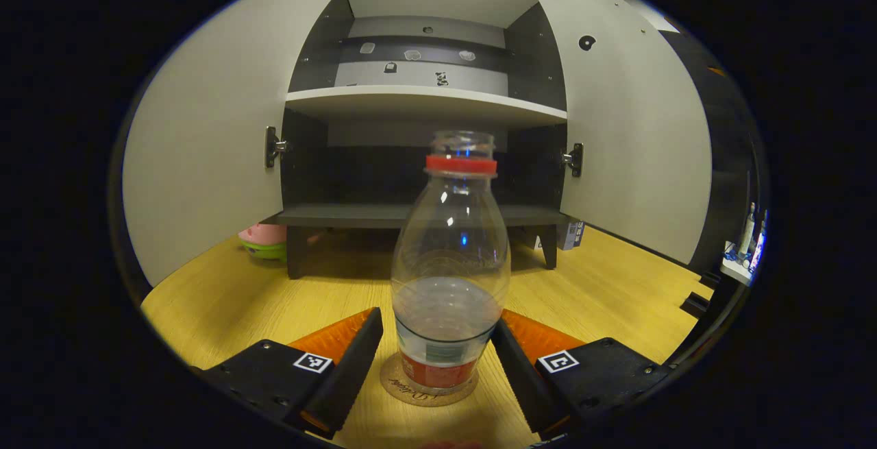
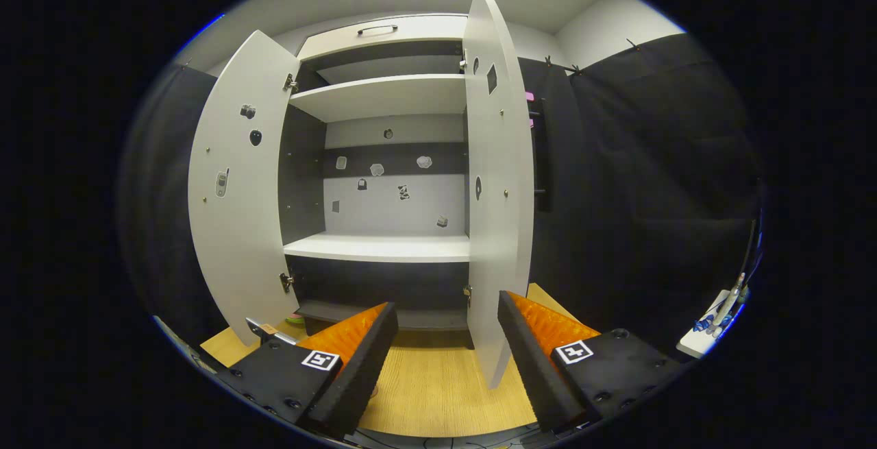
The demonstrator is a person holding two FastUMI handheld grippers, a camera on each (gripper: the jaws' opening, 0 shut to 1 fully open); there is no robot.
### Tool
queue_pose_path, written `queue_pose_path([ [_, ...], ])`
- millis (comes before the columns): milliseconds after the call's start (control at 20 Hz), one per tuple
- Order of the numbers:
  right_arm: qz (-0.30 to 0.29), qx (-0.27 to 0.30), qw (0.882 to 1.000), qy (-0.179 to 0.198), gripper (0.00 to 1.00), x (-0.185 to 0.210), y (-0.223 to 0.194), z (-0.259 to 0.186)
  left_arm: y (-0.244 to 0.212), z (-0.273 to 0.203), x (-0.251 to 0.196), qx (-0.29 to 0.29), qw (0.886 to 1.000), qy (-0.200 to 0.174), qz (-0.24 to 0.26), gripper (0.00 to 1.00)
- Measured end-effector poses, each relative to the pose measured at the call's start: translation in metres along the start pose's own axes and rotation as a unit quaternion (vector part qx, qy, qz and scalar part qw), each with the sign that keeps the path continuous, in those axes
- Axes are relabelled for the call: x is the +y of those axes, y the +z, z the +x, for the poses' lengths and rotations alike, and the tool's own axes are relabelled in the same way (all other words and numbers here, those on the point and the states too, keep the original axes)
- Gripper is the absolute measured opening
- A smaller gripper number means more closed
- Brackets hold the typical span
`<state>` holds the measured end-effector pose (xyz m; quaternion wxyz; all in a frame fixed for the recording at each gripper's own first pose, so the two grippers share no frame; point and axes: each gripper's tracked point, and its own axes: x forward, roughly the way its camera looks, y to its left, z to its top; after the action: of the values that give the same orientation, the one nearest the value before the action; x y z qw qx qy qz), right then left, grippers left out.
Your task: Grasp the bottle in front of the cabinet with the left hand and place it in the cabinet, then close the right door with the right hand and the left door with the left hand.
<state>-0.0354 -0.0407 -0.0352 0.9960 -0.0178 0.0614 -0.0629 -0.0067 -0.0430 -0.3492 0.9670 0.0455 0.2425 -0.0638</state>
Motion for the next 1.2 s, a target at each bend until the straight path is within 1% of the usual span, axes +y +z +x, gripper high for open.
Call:
queue_pose_path([
  [50, 0.0, 0.001, 1.0, 0.001, 0.98, 0.0, -0.001, 0.0, 0.004, -0.004, -0.004, -0.004, 1.0, -0.008, -0.002, 0.93],
  [100, 0.001, 0.002, 1.0, 0.0, 0.98, 0.0, -0.002, 0.0, 0.013, -0.007, -0.005, -0.012, 1.0, -0.01, 0.001, 0.83],
  [150, 0.002, 0.004, 1.0, 0.0, 0.98, -0.001, -0.004, 0.0, 0.021, -0.014, -0.007, -0.013, 1.0, -0.014, 0.007, 0.77],
  [200, 0.004, 0.006, 1.0, 0.0, 0.98, -0.002, -0.006, 0.0, 0.032, -0.021, -0.008, -0.017, 1.0, -0.018, 0.009, 0.75],
  [350, 0.014, 0.013, 1.0, -0.001, 0.98, -0.004, -0.012, 0.001, 0.088, -0.045, -0.012, -0.042, 0.998, -0.037, -0.012, 0.74],
  [450, 0.022, 0.016, 1.0, -0.001, 0.98, -0.005, -0.015, 0.002, 0.137, -0.056, -0.006, -0.06, 0.998, -0.031, -0.008, 0.73],
  [550, 0.027, 0.016, 1.0, -0.002, 0.98, -0.006, -0.016, 0.002, 0.19, -0.064, 0.003, -0.087, 0.996, -0.017, 0.011, 0.73],
  [700, 0.029, 0.011, 0.999, -0.007, 0.98, -0.009, -0.014, 0.001, 0.267, -0.066, 0.01, -0.114, 0.993, -0.017, 0.018, 0.73],
  [850, 0.029, 0.005, 0.999, -0.019, 0.98, -0.018, -0.014, -0.004, 0.333, -0.047, 0.015, -0.126, 0.992, -0.029, 0.002, 0.73],
  [1000, 0.029, 0.007, 0.999, -0.043, 0.98, -0.037, -0.016, -0.012, 0.39, 0.002, 0.025, -0.139, 0.99, -0.025, -0.003, 0.73],
  [1100, 0.027, 0.007, 0.997, -0.065, 0.98, -0.054, -0.017, -0.022, 0.409, 0.043, 0.023, -0.125, 0.991, -0.035, -0.022, 0.73],
  [1200, 0.032, 0.005, 0.995, -0.091, 0.98, -0.071, -0.019, -0.03, 0.414, 0.083, 0.027, -0.098, 0.993, -0.035, -0.05, 0.73],
])
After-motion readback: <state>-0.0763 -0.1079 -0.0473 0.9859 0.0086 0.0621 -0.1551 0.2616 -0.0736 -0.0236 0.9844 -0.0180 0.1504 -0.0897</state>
